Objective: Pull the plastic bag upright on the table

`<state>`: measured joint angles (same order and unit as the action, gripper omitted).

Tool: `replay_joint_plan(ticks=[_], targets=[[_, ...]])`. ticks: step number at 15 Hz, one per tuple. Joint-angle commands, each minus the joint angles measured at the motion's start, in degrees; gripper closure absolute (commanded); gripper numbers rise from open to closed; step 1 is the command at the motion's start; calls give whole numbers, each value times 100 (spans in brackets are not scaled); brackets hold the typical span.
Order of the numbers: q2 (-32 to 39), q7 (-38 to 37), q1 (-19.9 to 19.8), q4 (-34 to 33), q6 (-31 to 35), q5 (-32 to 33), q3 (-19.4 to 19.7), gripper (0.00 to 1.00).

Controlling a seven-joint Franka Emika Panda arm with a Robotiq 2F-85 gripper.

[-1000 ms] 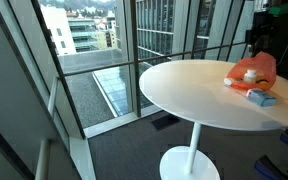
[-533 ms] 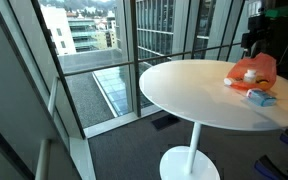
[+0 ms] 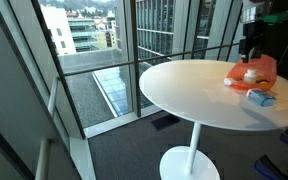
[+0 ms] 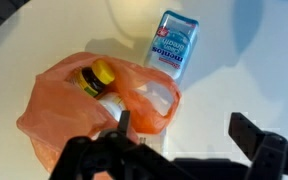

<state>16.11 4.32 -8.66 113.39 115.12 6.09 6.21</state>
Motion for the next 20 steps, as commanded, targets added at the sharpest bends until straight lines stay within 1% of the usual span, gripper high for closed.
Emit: replay_joint_plan(ticks=[1, 3, 5, 6, 12, 14, 20], targets=[[-107, 382, 44, 313, 266, -51, -83, 0], [-122, 400, 61, 528, 645, -43, -99, 0], [-131, 305, 73, 620, 877, -95, -93, 0], [3, 241, 105, 445, 657, -9, -73, 0], [134, 260, 90, 489, 869, -2, -64, 0], [227, 271, 79, 496, 979, -24, -66, 0], [516, 306, 36, 566, 1601, -29, -43, 0]])
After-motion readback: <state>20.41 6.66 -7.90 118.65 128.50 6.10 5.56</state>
